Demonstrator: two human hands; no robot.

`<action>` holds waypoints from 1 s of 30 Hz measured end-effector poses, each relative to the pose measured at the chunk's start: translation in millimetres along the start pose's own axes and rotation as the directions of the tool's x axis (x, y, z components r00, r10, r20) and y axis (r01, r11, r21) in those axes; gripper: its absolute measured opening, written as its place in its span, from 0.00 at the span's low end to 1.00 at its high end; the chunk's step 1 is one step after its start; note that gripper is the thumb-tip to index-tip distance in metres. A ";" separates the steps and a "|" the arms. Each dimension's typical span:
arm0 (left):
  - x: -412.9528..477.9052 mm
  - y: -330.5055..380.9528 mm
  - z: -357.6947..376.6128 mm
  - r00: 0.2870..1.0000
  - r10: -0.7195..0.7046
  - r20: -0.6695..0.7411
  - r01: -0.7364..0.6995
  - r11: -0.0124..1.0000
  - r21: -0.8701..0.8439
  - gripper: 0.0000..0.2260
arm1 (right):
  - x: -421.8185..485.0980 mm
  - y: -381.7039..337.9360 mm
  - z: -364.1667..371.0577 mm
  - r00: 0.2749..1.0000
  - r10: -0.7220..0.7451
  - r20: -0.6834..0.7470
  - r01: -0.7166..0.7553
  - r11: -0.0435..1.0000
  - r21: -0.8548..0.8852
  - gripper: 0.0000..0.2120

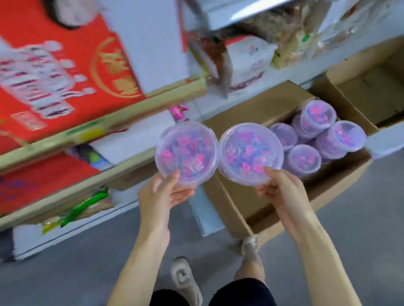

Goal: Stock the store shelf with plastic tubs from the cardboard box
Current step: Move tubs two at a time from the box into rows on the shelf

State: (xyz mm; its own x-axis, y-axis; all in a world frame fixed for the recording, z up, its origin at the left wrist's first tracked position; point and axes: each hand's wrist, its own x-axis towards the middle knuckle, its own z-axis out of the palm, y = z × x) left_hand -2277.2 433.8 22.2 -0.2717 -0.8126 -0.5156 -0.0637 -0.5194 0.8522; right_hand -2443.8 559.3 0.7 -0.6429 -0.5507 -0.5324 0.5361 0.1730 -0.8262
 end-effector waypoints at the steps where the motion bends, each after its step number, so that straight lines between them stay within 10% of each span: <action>1: -11.0 13.1 -24.2 1.000 0.025 -0.016 -0.025 0.999 -0.024 0.06 | -17.2 2.2 23.4 1.000 -0.009 0.027 0.009 1.000 0.023 0.16; 14: -111.4 203.5 -217.1 0.807 0.482 -0.341 -0.568 0.793 -0.220 0.04 | -174.1 -98.8 270.1 0.884 -0.236 0.404 0.186 0.970 0.159 0.06; 30: -24.8 357.8 -297.0 0.735 0.495 -0.463 -0.617 0.772 -0.155 0.04 | -118.2 -197.5 459.7 0.765 -0.332 0.552 0.359 0.931 0.063 0.07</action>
State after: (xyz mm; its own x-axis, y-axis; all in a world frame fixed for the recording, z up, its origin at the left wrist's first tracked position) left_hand -2008.0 189.7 313.3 0.2138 -0.9769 0.0015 0.2669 0.0599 0.9619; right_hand -2222.2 214.8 311.3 -0.3674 -0.9295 -0.0312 0.3033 -0.0880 -0.9488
